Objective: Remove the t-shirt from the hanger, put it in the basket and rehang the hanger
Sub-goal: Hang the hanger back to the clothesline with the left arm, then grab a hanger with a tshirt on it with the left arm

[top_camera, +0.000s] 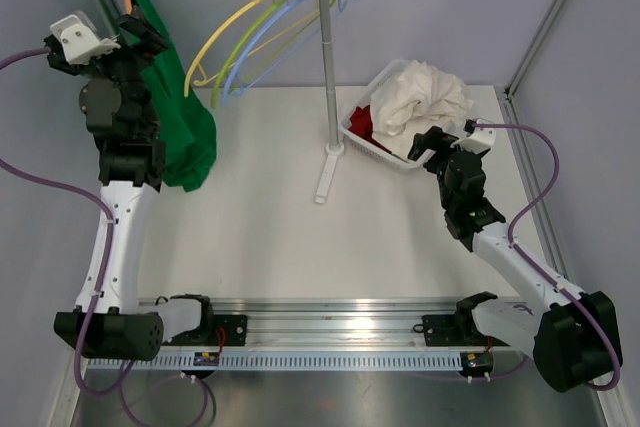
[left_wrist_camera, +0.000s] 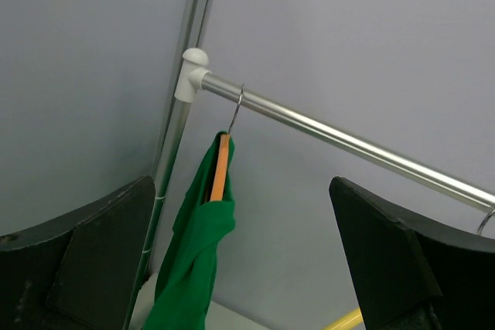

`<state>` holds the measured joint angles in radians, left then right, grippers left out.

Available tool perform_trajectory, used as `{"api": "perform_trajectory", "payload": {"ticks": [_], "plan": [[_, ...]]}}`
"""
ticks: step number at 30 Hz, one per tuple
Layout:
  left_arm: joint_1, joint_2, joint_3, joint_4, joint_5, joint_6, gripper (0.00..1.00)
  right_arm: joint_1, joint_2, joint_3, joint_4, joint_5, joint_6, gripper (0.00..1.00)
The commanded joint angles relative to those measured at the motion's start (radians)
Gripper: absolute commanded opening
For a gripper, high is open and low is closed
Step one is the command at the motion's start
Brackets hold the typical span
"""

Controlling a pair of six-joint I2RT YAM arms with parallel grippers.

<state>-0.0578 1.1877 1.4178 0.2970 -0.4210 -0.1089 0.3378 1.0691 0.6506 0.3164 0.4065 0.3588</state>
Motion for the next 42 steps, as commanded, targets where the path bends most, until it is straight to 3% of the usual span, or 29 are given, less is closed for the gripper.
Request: {"api": "perform_trajectory", "payload": {"ticks": [1,8,18,25,34,38,42], "plan": [[0.044,0.027,0.072,-0.051,0.067,-0.057,0.99,0.004,-0.006,0.037,0.026,0.003,-0.004,1.0],[0.131,0.144,0.254,-0.179,0.105,-0.02,0.82,0.004,-0.011,0.034,0.026,-0.008,-0.004,1.0],[0.225,0.357,0.486,-0.302,0.212,-0.028,0.79,0.003,-0.006,0.041,0.023,-0.031,-0.006,0.99],[0.253,0.455,0.553,-0.346,0.275,-0.029,0.78,0.003,-0.005,0.041,0.02,-0.044,-0.007,0.99],[0.256,0.582,0.641,-0.354,0.292,-0.084,0.68,0.003,0.008,0.049,0.018,-0.06,-0.009,0.99],[0.256,0.67,0.757,-0.418,0.298,-0.101,0.63,0.004,0.015,0.05,0.015,-0.052,-0.015,0.99],[0.257,0.693,0.787,-0.432,0.242,-0.112,0.55,0.003,0.009,0.05,0.012,-0.044,-0.017,1.0]]}}
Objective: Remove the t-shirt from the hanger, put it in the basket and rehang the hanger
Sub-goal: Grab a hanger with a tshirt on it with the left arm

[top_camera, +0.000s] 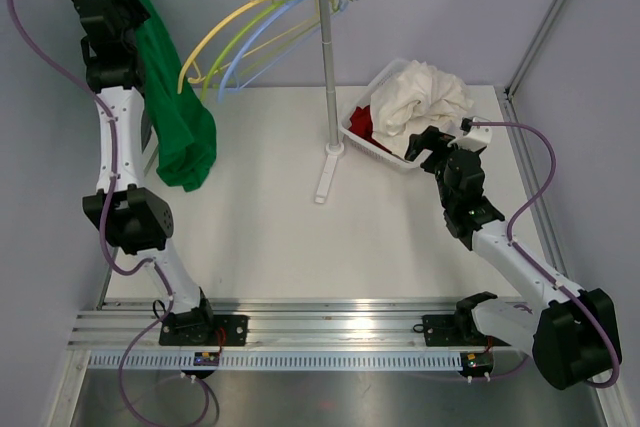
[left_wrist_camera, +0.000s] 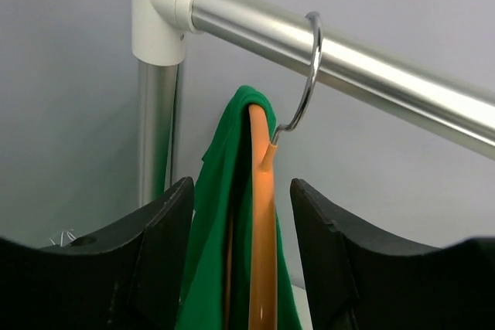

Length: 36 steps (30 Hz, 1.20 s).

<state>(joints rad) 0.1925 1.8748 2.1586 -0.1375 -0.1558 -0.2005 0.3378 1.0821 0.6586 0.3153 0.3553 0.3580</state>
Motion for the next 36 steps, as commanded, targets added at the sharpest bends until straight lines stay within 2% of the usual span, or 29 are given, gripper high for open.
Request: {"api": "perform_trajectory", "payload": {"ticks": [1,7,10,14,15,18,21,26,32,36], "plan": [[0.005,0.006,0.046,0.001,-0.025,-0.019,0.54,0.004,-0.004,0.041,0.013,0.008,-0.014,1.0],[0.005,0.027,0.064,-0.028,-0.014,-0.001,0.55,0.003,-0.034,0.01,0.037,0.019,-0.007,1.0],[0.004,0.029,0.06,-0.031,-0.007,0.003,0.47,0.004,-0.054,0.004,0.038,0.019,-0.008,0.99],[0.002,0.04,0.076,-0.045,-0.001,0.001,0.23,0.004,-0.051,0.004,0.038,0.022,-0.007,0.99],[0.004,0.04,0.076,-0.048,-0.002,-0.002,0.12,0.004,-0.048,0.006,0.038,0.02,-0.008,0.99],[0.004,0.035,0.081,-0.042,0.018,-0.008,0.04,0.004,-0.044,0.009,0.036,0.017,-0.008,0.99],[0.004,0.027,0.099,-0.037,0.05,-0.01,0.0,0.003,-0.042,0.01,0.036,0.017,-0.008,0.99],[-0.001,0.006,0.132,-0.033,0.076,0.007,0.0,0.003,-0.042,0.01,0.036,0.011,-0.007,0.99],[-0.002,-0.074,0.046,0.075,0.117,-0.022,0.0,0.003,-0.039,0.01,0.036,0.002,-0.007,1.0],[-0.001,-0.088,0.052,0.102,0.15,-0.056,0.0,0.003,-0.037,0.013,0.034,0.001,-0.008,1.0]]}}
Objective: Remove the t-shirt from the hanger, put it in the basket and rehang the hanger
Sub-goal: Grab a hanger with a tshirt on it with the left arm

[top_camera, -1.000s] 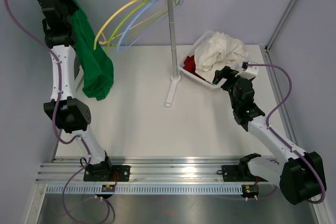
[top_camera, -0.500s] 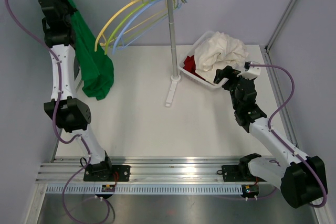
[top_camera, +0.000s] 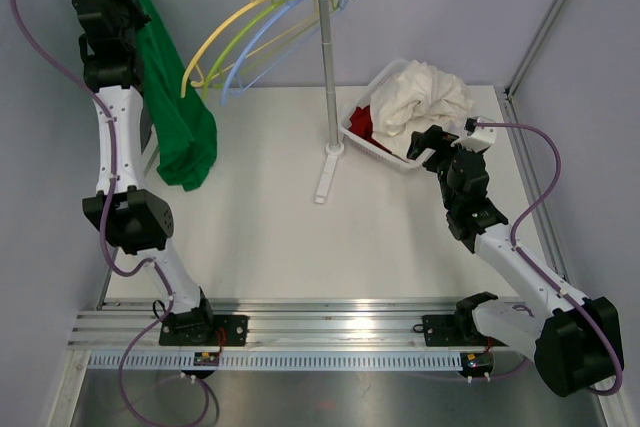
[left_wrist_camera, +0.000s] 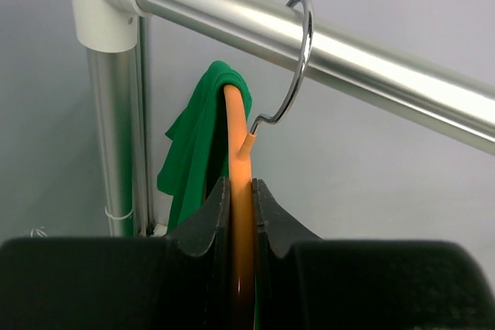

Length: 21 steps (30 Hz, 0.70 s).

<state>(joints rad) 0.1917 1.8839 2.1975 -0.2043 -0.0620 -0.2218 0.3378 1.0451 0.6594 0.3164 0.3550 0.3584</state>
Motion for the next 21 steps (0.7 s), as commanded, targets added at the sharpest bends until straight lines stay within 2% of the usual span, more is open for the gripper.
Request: {"api": "perform_trajectory", "payload": {"ticks": [1,8,21], "plan": [[0.0,-0.101,0.007,0.181,0.056,-0.042,0.0,0.004,-0.003,0.013,0.033,0.001,-0.01,1.0],[0.0,-0.149,-0.038,0.2,0.116,-0.059,0.0,0.003,-0.003,0.011,0.033,-0.002,-0.013,0.99],[-0.001,-0.258,-0.182,0.209,0.105,-0.085,0.0,0.004,0.003,0.016,0.032,-0.022,-0.016,0.99]]}}
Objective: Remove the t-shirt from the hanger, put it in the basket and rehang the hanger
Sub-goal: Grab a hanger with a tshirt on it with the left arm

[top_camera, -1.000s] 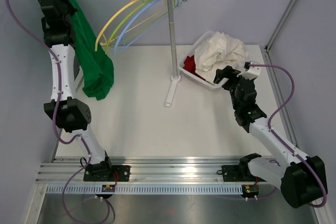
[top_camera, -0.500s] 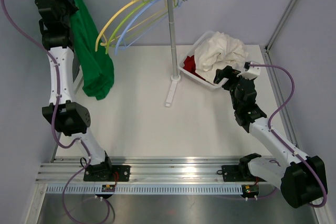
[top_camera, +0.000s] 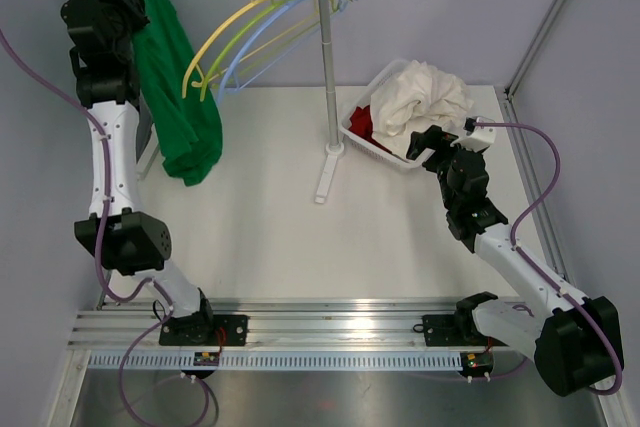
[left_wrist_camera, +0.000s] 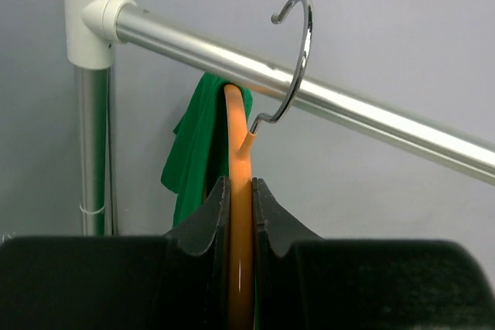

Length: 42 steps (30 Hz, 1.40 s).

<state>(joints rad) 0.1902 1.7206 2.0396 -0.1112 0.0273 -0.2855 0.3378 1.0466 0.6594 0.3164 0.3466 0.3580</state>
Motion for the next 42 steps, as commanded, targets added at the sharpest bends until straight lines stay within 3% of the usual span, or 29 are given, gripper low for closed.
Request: {"api": "perform_trajectory", "payload": {"ticks": [1,17,30,34,42], "plan": [[0.002,-0.11,-0.056,0.122,0.016,-0.026,0.0,0.003,0.003,0.016,0.035,-0.014,-0.016,0.99],[0.0,-0.423,-0.462,0.196,-0.023,-0.054,0.0,0.003,0.02,0.028,0.03,-0.054,-0.028,0.99],[0.0,-0.68,-0.685,0.019,-0.199,-0.168,0.0,0.004,0.041,0.054,0.006,-0.107,-0.047,1.0],[-0.001,-0.818,-0.797,0.004,-0.173,-0.265,0.0,0.004,0.03,0.055,-0.007,-0.113,-0.056,0.99],[-0.006,-1.03,-0.962,-0.065,-0.052,-0.313,0.0,0.003,0.006,0.048,-0.008,-0.13,-0.056,1.0]]}}
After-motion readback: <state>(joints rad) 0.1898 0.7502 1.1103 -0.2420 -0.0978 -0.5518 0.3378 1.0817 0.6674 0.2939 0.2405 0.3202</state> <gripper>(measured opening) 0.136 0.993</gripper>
